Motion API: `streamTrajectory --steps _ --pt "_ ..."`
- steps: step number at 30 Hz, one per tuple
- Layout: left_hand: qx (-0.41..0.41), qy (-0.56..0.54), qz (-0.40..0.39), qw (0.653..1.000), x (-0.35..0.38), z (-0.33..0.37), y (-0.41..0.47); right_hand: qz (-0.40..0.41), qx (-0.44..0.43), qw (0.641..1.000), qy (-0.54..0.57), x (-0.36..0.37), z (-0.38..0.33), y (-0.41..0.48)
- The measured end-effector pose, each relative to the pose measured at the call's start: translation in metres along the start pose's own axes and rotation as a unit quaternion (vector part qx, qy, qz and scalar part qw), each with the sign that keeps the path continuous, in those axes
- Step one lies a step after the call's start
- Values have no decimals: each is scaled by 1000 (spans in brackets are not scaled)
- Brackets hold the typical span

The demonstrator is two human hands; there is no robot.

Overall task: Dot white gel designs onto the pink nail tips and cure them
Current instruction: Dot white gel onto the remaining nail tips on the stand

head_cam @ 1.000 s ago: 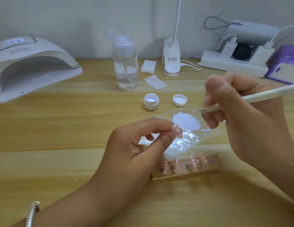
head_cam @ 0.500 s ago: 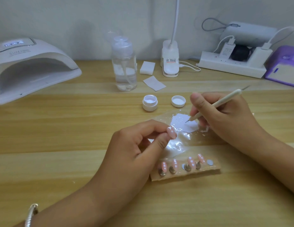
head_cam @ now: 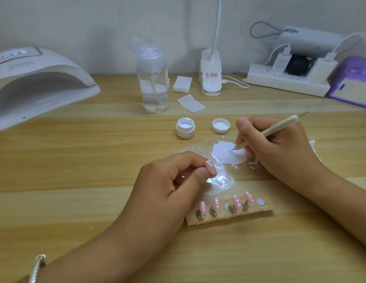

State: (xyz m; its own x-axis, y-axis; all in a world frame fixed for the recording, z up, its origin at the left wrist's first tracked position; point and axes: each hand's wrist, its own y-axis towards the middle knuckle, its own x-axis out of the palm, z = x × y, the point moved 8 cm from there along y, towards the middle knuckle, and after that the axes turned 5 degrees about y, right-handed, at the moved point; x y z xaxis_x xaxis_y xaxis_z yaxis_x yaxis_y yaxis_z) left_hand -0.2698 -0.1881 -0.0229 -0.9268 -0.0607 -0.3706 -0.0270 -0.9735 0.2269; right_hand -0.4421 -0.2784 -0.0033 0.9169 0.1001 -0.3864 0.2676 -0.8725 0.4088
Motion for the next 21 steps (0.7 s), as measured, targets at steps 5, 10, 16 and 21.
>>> streamTrajectory --steps 5,10,16,21 --pt "-2 5 -5 1000 2 1 0 -4 -1 1000 -1 1 0 0" --pt "1 6 -6 1000 1 0 0 -13 2 1000 4 2 0 0" --pt "8 -13 -3 1000 1 3 0 19 2 1000 -11 -3 -1 0" --pt "27 -40 14 999 -2 13 -2 40 -59 988 140 -4 -41 -8"
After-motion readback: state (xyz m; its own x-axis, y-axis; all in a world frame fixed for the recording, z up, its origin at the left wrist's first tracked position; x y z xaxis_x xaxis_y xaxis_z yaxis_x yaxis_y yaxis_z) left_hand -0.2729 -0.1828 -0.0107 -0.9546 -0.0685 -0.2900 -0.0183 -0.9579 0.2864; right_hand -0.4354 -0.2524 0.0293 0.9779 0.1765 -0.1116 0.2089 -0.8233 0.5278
